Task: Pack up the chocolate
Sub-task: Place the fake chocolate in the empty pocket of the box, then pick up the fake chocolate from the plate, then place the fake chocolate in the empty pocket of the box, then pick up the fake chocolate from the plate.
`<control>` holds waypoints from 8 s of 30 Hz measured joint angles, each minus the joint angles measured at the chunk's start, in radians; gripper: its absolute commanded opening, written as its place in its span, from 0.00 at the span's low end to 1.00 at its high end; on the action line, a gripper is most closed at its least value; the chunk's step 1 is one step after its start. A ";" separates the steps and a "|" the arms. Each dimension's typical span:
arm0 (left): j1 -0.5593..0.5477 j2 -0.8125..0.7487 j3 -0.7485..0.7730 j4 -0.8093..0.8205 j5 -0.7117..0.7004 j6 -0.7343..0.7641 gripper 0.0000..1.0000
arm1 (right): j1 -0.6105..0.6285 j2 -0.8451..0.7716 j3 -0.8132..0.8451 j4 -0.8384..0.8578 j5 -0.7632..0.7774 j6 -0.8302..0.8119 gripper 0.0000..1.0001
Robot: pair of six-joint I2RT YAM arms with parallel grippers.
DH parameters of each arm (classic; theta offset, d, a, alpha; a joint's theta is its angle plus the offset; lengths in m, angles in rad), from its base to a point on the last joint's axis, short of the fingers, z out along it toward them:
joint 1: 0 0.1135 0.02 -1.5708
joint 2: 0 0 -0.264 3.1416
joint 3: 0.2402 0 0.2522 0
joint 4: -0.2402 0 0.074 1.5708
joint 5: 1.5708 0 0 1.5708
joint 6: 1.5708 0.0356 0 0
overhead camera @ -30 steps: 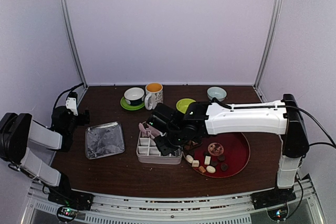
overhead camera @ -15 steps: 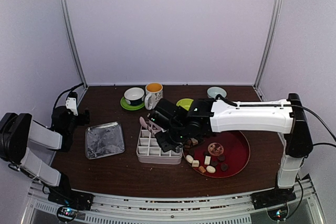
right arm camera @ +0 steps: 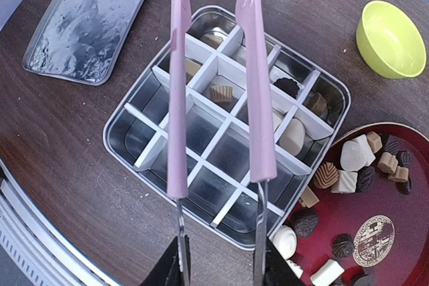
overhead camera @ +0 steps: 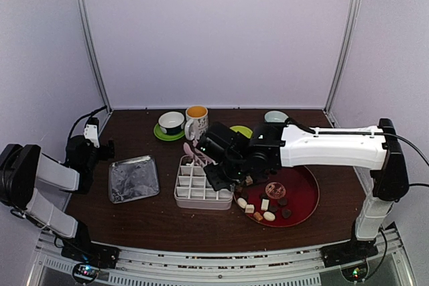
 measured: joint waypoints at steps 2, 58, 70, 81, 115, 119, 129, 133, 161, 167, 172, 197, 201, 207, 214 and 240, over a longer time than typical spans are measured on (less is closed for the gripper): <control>0.000 0.000 0.000 0.000 0.000 0.000 0.98 | 0.000 -0.012 -0.012 0.000 0.006 0.002 0.31; 0.000 0.000 0.000 0.000 0.000 0.000 0.98 | -0.027 -0.609 -0.562 -0.400 -0.287 0.249 0.32; 0.000 0.000 0.000 0.000 0.000 0.000 0.98 | -0.047 -0.613 -0.595 -0.393 -0.309 0.288 0.36; 0.000 0.000 0.000 0.000 0.000 0.000 0.98 | -0.049 -0.537 -0.573 -0.390 -0.306 0.273 0.37; 0.000 0.000 0.000 0.000 0.000 0.000 0.98 | -0.049 -0.437 -0.481 -0.391 -0.302 0.194 0.32; 0.000 0.000 0.000 0.000 0.000 0.000 0.98 | -0.049 -0.434 -0.481 -0.400 -0.302 0.192 0.32; 0.000 0.000 0.000 0.000 0.000 0.000 0.98 | -0.043 -0.429 -0.482 -0.421 -0.305 0.192 0.32; 0.000 0.000 0.000 0.000 0.000 0.000 0.98 | -0.039 -0.408 -0.482 -0.421 -0.306 0.188 0.31; 0.000 0.000 0.000 0.000 0.000 0.000 0.98 | -0.034 -0.421 -0.251 -0.409 -0.208 0.121 0.21; 0.000 0.000 0.000 0.000 0.000 0.000 0.98 | -0.034 -0.332 -0.188 -0.367 -0.211 0.080 0.21; 0.000 0.000 0.000 0.000 0.000 0.000 0.98 | -0.034 -0.272 -0.172 -0.351 -0.210 0.061 0.21; 0.000 0.000 0.000 0.000 0.000 0.000 0.98 | -0.034 -0.233 -0.140 -0.339 -0.161 0.044 0.31; 0.000 0.000 0.000 0.000 0.000 0.000 0.98 | -0.034 -0.251 -0.145 -0.338 -0.141 0.045 0.31; 0.000 0.000 0.000 0.000 0.000 0.000 0.98 | -0.034 -0.383 -0.249 -0.295 -0.100 0.052 0.30; 0.000 0.000 0.000 0.000 0.000 0.000 0.98 | -0.042 -0.486 -0.381 -0.245 -0.076 0.050 0.30; 0.000 0.000 0.000 0.000 0.000 0.000 0.98 | -0.064 -0.843 -0.674 -0.423 -0.163 0.136 0.31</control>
